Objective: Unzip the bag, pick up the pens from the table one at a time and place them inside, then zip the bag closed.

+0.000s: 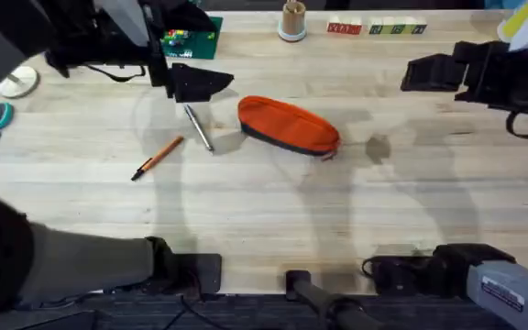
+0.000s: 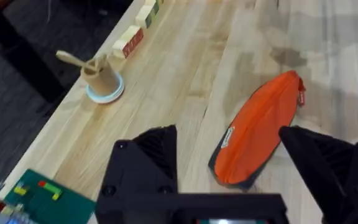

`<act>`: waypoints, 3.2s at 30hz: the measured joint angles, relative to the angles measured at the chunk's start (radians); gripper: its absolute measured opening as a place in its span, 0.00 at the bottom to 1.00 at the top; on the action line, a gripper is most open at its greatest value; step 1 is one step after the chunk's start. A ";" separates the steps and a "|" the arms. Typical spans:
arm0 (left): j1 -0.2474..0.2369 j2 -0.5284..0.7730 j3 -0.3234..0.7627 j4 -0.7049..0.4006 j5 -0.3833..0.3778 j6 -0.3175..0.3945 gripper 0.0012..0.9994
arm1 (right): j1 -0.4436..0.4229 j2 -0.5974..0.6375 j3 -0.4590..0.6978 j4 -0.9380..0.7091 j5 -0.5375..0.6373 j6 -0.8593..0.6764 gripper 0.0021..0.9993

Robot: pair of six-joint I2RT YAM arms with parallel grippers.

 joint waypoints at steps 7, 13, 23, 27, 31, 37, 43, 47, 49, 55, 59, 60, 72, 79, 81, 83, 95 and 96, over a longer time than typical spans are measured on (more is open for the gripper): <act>-0.001 0.084 0.000 0.048 0.080 0.027 0.99 | 0.000 0.000 0.000 0.000 0.000 0.000 1.00; -0.001 0.156 0.003 0.048 0.124 0.033 0.99 | 0.000 0.000 0.000 0.000 0.000 0.000 1.00; -0.033 0.251 0.004 0.021 0.150 0.046 0.99 | 0.000 0.000 0.000 0.000 0.000 0.000 1.00; -0.060 0.285 0.004 0.017 0.148 0.059 0.99 | 0.000 0.000 0.000 0.000 0.000 0.000 1.00; -0.073 0.315 0.004 0.013 0.141 0.075 0.99 | 0.000 0.000 0.000 0.000 0.000 0.000 1.00; -0.074 0.361 0.004 0.013 0.141 0.106 0.99 | 0.000 0.000 0.000 0.000 0.000 0.000 1.00; -0.074 0.408 0.005 0.013 0.140 0.118 0.99 | 0.000 0.000 0.000 0.000 0.000 0.000 1.00; -0.079 0.424 0.005 0.005 0.140 0.120 0.99 | 0.000 0.000 0.000 0.000 0.000 0.000 1.00; -0.084 0.432 0.005 0.003 0.140 0.120 0.99 | 0.000 0.000 0.000 0.000 0.000 0.000 1.00; -0.103 0.449 0.005 0.002 0.134 0.124 0.99 | 0.000 0.000 0.000 0.001 0.000 0.000 1.00; -0.106 0.449 0.005 -0.006 0.119 0.126 0.99 | 0.000 0.000 0.000 0.003 0.000 0.000 1.00; -0.106 0.449 0.005 -0.009 0.115 0.127 0.99 | 0.000 0.000 0.000 0.002 0.000 0.000 1.00; -0.106 0.449 0.006 -0.012 0.104 0.128 0.99 | 0.000 0.000 0.000 0.003 0.000 0.000 1.00; -0.106 0.449 0.006 -0.012 0.104 0.128 0.84 | 0.000 0.000 0.000 0.003 0.000 0.000 1.00; -0.106 0.449 0.006 -0.011 0.104 0.128 0.52 | 0.000 0.000 0.000 0.003 0.000 0.000 1.00; -0.106 0.449 0.006 -0.014 0.105 0.128 0.20 | 0.000 0.000 0.000 0.003 0.000 0.000 1.00; -0.111 0.449 0.006 -0.015 0.104 0.132 0.04 | 0.000 0.000 0.000 0.003 0.000 0.000 1.00; -0.111 0.449 0.006 -0.015 0.104 0.132 0.04 | 0.000 0.000 0.000 0.003 0.000 0.000 1.00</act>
